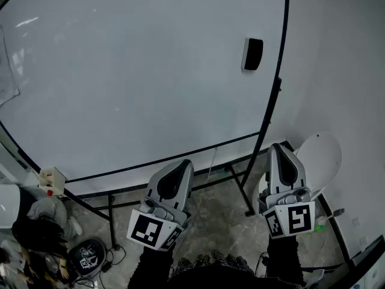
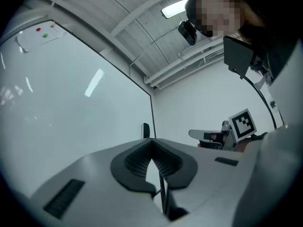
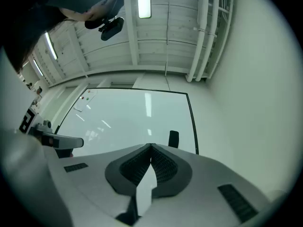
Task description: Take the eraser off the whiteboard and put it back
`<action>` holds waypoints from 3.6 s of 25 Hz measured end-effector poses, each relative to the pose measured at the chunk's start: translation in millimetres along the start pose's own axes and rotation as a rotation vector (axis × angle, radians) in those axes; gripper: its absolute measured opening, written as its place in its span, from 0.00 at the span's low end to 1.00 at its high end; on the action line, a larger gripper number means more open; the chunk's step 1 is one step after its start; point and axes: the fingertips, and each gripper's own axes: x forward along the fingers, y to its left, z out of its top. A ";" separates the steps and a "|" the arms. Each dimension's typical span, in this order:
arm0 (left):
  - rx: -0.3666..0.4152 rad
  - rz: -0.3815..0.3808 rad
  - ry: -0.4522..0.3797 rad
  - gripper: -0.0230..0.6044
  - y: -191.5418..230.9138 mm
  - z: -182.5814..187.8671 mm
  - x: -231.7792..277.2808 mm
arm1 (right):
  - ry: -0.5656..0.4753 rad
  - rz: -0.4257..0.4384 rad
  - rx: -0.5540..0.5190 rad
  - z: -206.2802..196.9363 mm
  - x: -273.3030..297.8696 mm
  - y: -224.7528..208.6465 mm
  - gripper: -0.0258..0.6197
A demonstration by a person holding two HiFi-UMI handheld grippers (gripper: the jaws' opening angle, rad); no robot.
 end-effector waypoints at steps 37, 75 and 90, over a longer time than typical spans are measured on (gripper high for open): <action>0.056 0.077 -0.011 0.05 75.5 -28.1 115.1 | 0.001 0.076 -0.142 -58.3 144.2 -51.1 0.05; 0.105 0.135 0.027 0.05 102.6 -48.8 152.3 | -0.055 0.063 0.082 -71.4 291.4 -101.6 0.55; 0.102 0.130 0.033 0.05 101.0 -46.7 146.6 | -0.041 0.065 0.094 -78.2 294.2 -106.0 0.47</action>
